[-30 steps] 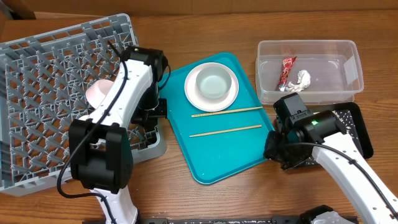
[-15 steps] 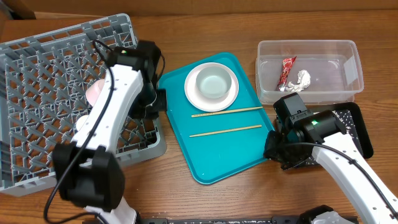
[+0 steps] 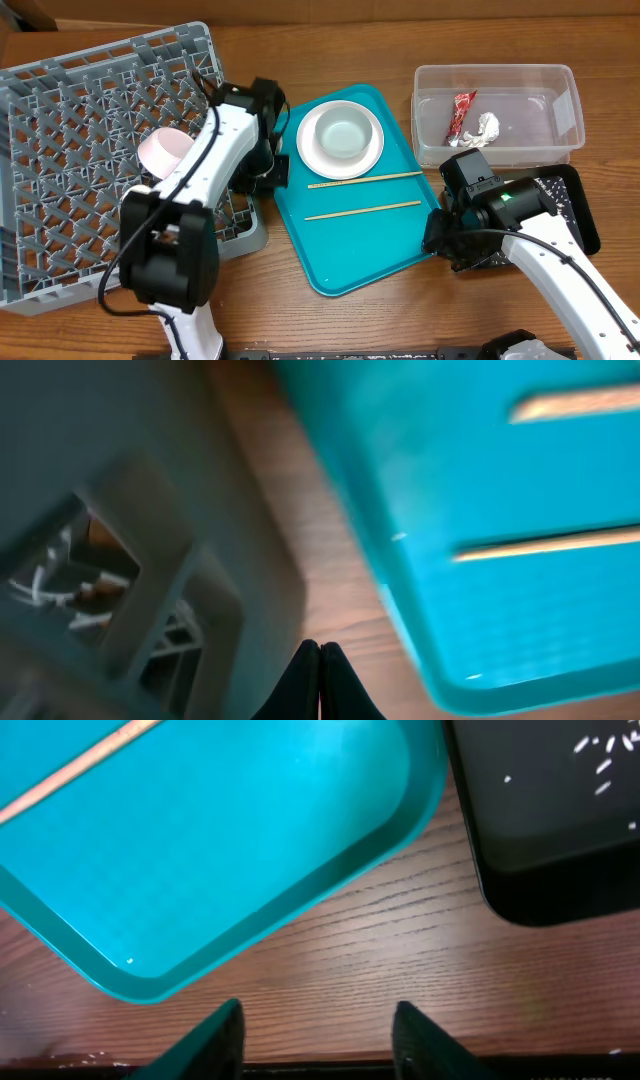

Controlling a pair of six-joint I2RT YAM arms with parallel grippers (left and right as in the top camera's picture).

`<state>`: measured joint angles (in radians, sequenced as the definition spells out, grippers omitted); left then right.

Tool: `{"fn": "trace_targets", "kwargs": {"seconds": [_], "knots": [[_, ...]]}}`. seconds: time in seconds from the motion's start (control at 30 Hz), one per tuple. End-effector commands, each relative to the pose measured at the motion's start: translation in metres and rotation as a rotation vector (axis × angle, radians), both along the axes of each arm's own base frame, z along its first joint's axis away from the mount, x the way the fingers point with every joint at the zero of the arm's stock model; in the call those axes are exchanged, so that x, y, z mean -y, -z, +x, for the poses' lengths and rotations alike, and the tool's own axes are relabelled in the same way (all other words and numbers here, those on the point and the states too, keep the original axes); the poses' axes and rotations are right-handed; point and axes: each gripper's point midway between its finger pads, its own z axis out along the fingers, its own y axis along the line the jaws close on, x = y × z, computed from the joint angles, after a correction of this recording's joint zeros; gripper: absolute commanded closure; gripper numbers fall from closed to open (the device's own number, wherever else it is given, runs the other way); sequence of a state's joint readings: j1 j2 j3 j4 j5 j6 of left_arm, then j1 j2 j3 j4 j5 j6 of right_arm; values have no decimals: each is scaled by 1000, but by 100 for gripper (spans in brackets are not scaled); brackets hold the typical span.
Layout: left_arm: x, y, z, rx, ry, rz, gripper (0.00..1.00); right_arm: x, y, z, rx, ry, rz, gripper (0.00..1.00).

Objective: Sort waste into correct bins and load items into the dishwasher
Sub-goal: 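Release the bowl and raise the left gripper from the rack, then move the left gripper over the wooden chopsticks on the teal tray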

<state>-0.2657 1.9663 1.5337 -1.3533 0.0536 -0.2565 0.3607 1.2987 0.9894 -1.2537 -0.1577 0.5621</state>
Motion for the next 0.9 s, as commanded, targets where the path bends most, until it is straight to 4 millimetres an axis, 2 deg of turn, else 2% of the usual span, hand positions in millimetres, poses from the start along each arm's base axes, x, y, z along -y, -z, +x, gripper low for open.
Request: {"fn": "trace_targets", "kwargs": {"seconds": [0.0,0.13,0.4,0.53,0.67,0.7,0.73,0.77,0.87], "knots": [[-27,-3,-7,-24,-35,114,96,-3,-11,10,62,-42,18,57],[-36,-6,-18,-73,-48,138,96,-1,-4,9,50,-42,4,60],[-60,-14,-29,-118,-91,243,96,22,9,19,75,-17,-142,59],[-58,-14,-29,-120,-100,220,96,21,9,24,94,-16,-141,59],[-23,-18,-18,-51,-54,27,96,13,9,19,74,-55,-93,59],[-6,-23,-13,-15,-39,-56,96,14,9,18,68,-56,-97,60],[23,-34,-5,53,3,-186,96,15,9,17,65,-55,-104,59],[40,-42,-2,95,34,-250,96,15,9,17,67,-53,-103,59],[78,-55,2,177,117,-342,96,14,9,20,78,-49,-99,59]]}}
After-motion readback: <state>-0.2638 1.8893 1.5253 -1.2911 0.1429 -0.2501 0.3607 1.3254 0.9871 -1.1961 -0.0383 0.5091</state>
